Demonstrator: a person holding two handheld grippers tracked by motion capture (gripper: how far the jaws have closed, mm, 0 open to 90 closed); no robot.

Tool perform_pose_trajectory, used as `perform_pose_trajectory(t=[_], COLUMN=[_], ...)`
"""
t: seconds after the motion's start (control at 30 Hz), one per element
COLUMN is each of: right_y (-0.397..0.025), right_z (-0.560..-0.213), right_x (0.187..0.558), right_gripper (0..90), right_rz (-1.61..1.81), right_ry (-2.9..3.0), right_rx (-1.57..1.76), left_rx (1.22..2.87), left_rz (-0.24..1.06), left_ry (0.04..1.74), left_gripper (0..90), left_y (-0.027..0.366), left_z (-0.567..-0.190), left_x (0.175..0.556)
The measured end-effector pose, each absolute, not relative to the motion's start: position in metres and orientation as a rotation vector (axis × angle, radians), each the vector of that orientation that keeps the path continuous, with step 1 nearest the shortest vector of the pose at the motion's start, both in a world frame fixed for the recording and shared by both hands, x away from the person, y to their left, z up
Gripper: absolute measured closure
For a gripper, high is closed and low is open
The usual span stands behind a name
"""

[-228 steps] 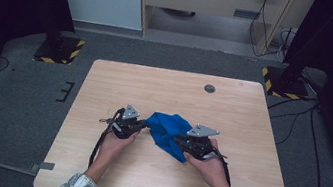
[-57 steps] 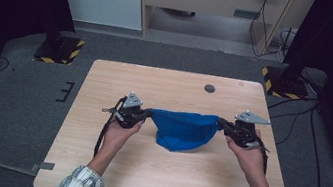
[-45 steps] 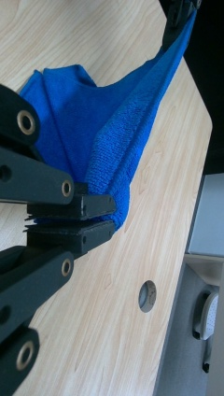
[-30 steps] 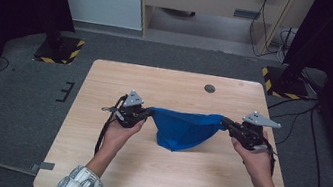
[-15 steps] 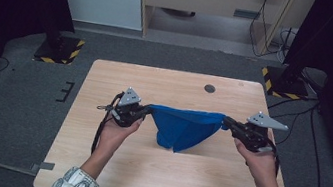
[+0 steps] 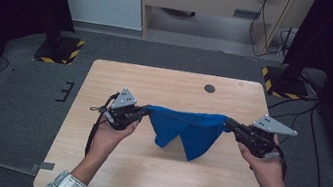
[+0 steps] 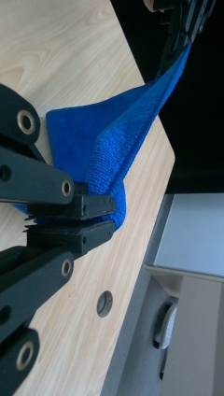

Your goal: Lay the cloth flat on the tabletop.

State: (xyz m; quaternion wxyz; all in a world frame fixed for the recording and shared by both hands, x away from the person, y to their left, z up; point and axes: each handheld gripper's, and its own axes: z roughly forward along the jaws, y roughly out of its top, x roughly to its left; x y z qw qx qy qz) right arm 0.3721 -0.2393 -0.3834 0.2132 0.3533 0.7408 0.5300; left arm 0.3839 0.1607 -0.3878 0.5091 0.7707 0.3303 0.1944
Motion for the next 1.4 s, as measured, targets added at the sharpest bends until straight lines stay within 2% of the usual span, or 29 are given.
perform_pose_trajectory(t=[0.3,0.47,0.93,1.4], right_y=[-0.245,-0.244,-0.24,-0.236], right_z=[-0.356,-0.35,-0.403,-0.439], right_x=[0.348,0.356,0.435,0.477], right_gripper=[86.3,86.2,85.9,85.8], right_rz=[1.499,1.469,1.362,1.244], right_ry=[2.063,2.083,2.144,2.183], right_rx=[0.931,0.942,1.106,1.218], left_rx=[1.838,1.863,1.913,1.968], left_rz=[0.455,0.456,0.419,0.409], left_ry=[0.753,0.771,0.919,1.031], left_gripper=[86.9,86.7,86.4,86.4], left_y=[0.161,0.158,0.145,0.128], left_z=[-0.361,-0.357,-0.404,-0.428], left_x=[0.359,0.37,0.444,0.495])
